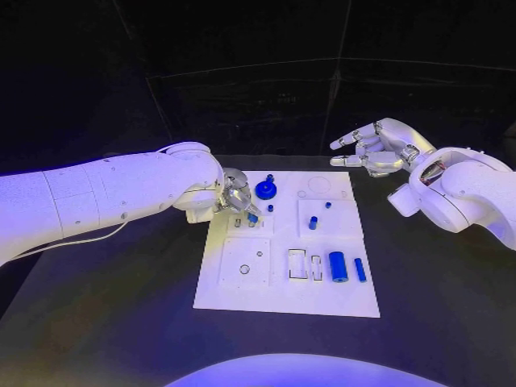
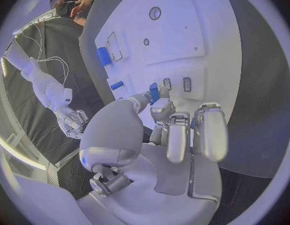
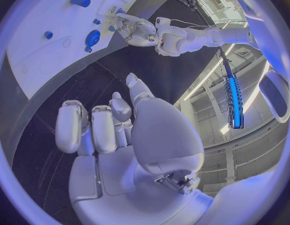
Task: Assemble the parts on the task board
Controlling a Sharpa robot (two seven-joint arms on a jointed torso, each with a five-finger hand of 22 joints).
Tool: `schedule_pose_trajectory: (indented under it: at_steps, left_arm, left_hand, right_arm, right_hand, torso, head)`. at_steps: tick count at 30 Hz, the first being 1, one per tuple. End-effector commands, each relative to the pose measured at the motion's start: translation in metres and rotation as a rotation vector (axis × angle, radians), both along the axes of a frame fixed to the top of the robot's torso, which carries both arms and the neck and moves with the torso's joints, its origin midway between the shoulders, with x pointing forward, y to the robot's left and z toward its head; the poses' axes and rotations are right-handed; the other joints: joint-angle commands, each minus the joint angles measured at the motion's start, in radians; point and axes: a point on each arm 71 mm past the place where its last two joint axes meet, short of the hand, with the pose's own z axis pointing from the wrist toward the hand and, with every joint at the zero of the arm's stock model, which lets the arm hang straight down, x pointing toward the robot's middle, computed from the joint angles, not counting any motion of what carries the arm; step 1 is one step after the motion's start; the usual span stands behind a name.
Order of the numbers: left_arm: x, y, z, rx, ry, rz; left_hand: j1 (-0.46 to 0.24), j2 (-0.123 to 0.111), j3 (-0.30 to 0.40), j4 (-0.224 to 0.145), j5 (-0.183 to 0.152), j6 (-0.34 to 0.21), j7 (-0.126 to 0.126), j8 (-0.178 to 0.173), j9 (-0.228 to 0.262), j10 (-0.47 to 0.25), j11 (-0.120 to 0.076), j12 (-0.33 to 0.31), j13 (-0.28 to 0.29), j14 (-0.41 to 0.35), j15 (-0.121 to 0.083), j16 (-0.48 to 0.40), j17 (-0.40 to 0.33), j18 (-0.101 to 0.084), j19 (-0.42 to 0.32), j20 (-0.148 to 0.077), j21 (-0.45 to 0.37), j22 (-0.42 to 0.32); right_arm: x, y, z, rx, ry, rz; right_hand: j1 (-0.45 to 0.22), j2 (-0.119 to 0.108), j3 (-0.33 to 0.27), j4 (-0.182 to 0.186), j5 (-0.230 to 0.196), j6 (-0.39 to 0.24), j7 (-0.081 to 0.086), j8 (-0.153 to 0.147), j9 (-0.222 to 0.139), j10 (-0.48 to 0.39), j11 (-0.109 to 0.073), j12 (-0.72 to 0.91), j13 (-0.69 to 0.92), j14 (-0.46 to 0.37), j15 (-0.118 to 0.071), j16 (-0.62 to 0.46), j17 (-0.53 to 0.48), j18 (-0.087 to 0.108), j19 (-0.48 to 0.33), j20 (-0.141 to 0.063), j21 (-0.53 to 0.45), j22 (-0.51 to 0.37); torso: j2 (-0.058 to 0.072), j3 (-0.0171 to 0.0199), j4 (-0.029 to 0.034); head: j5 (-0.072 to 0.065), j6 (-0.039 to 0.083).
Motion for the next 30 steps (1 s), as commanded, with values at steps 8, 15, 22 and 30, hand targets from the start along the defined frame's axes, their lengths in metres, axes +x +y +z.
schedule_pose_trajectory:
  at_steps: [8,15,22,30]
  left_arm:
    - [-0.008,0.008,-0.004,-0.053,-0.143,0.077]
    - [-0.008,0.007,-0.011,-0.006,-0.186,0.060]
    - [-0.009,0.005,-0.014,0.030,-0.188,0.033]
    - [-0.012,0.001,-0.018,0.064,-0.144,-0.011]
  left_hand:
    - [-0.009,-0.007,0.146,-0.134,-0.005,0.004,-0.008,0.009,0.003,0.012,-0.001,0.005,0.002,0.107,0.003,0.003,0.263,-0.015,0.002,0.003,-0.001,0.004]
    - [-0.012,-0.011,0.149,-0.134,-0.010,0.005,-0.009,0.010,0.005,0.013,-0.001,0.006,0.002,0.107,0.002,0.003,0.263,-0.015,0.002,0.002,-0.001,0.003]
    - [-0.014,-0.013,0.151,-0.134,-0.016,0.006,-0.009,0.010,0.006,0.015,-0.001,0.006,0.002,0.107,0.002,0.003,0.263,-0.014,0.002,0.002,-0.002,0.002]
    - [-0.013,-0.012,0.155,-0.136,-0.019,0.006,-0.010,0.011,0.007,0.014,-0.002,0.005,0.000,0.107,0.002,0.003,0.263,-0.014,0.002,0.002,-0.002,0.002]
  right_arm:
    - [0.001,-0.001,0.001,-0.001,0.005,0.007]
    - [0.001,-0.001,0.000,-0.001,0.005,0.008]
    - [0.001,-0.001,0.000,-0.001,0.005,0.008]
    - [0.001,0.000,0.000,-0.001,0.005,0.011]
  right_hand:
    - [0.008,0.002,-0.007,-0.001,0.004,0.002,-0.001,0.007,-0.001,-0.002,-0.006,-0.005,-0.002,0.023,-0.006,-0.007,-0.002,0.019,-0.007,0.001,-0.005,-0.001]
    - [0.006,0.002,-0.008,0.000,0.004,0.002,-0.001,0.007,-0.001,-0.003,-0.006,-0.006,-0.003,0.023,-0.006,-0.007,-0.001,0.019,-0.007,0.001,-0.006,-0.001]
    - [0.006,0.002,-0.008,0.000,0.004,0.002,-0.001,0.007,-0.001,-0.003,-0.006,-0.006,-0.003,0.023,-0.006,-0.007,-0.001,0.019,-0.007,0.001,-0.006,-0.001]
    - [0.006,0.002,-0.008,0.000,0.004,0.002,-0.001,0.007,-0.001,-0.003,-0.006,-0.006,-0.003,0.023,-0.006,-0.007,-0.001,0.019,-0.007,0.001,-0.006,-0.001]
  torso:
    - [-0.002,0.0021,0.0047]
    - [-0.001,0.0022,0.0023]
    - [-0.001,0.0024,0.0037]
    - [-0.001,0.0020,0.0049]
  head:
    - [0.004,-0.004]
    - [0.006,-0.006]
    - [0.004,-0.006]
    - [0.003,-0.006]
